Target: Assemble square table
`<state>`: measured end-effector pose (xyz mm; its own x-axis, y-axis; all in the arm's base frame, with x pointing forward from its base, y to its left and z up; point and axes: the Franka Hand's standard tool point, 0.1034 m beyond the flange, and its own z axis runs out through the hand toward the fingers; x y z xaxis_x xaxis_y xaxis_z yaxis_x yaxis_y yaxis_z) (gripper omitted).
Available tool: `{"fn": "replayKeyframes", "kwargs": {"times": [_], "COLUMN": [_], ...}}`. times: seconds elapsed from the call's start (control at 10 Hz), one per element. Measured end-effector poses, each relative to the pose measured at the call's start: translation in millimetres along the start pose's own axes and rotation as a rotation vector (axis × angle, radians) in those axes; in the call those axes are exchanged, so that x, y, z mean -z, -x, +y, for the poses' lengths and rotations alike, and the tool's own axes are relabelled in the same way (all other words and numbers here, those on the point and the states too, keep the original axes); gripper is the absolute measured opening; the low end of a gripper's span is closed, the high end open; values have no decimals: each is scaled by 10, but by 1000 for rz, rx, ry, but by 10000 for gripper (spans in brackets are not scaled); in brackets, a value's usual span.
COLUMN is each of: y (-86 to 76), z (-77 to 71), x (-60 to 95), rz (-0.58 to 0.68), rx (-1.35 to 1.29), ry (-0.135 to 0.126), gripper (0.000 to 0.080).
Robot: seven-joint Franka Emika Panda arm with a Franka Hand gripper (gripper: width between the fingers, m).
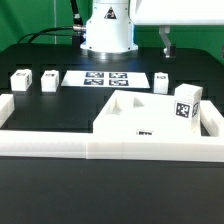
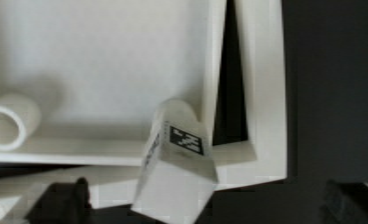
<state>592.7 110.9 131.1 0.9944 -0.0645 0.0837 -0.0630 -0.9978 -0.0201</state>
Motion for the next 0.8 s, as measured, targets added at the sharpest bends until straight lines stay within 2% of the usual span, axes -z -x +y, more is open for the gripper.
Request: {"fn": "replayKeyframes", "kwargs": {"times": [0.2, 0.5, 0.6, 0.7, 0.8], "y": [-12, 18, 171, 527, 635], "z": [39, 52, 96, 156, 128], "x": [-1, -15, -117, -311, -489], "rz": [2, -24, -61, -202, -216], "rx": [96, 91, 83, 87, 83], "ry": [2, 3, 6, 24, 36], "gripper": [649, 649, 649, 649, 649]}}
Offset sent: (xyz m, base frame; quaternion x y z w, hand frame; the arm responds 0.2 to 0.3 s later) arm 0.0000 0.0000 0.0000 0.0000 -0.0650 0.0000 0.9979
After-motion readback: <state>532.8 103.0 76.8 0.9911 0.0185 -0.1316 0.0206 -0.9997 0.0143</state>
